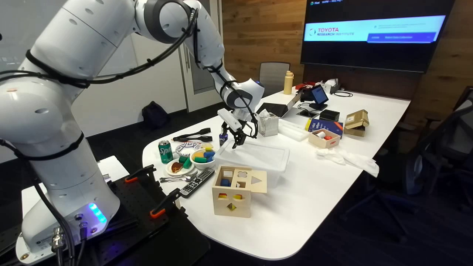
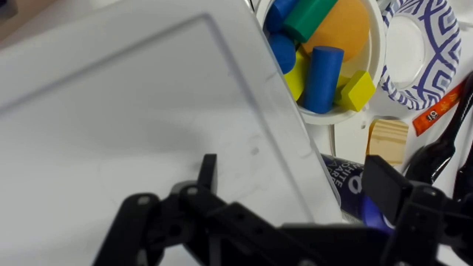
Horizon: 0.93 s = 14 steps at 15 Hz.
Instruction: Close the big lunchbox
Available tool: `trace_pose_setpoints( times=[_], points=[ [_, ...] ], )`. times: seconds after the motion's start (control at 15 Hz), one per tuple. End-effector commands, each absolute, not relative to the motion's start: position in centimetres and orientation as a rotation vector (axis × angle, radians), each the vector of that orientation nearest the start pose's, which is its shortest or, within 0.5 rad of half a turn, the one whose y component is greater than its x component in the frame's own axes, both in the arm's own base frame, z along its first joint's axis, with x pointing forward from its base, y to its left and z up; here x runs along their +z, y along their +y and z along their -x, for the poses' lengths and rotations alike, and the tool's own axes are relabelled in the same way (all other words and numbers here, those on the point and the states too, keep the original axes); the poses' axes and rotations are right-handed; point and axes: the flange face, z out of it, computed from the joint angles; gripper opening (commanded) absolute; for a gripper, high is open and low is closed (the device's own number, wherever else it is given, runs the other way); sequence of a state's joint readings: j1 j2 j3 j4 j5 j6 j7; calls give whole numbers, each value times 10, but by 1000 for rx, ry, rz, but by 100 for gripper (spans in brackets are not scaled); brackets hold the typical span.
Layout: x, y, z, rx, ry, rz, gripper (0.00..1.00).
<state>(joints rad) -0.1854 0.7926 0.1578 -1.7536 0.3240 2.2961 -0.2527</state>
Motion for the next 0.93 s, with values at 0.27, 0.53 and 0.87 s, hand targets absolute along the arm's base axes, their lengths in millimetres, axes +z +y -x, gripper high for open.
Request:
trace_pose_setpoints(
  times=[0.27,0.53,0.87],
  points=[
    [77,1,-613,482,-94,2562,100],
    [69,10,-606,566,-207,2438,100],
    [77,-3,-612,494,-102,2549,100]
  ],
)
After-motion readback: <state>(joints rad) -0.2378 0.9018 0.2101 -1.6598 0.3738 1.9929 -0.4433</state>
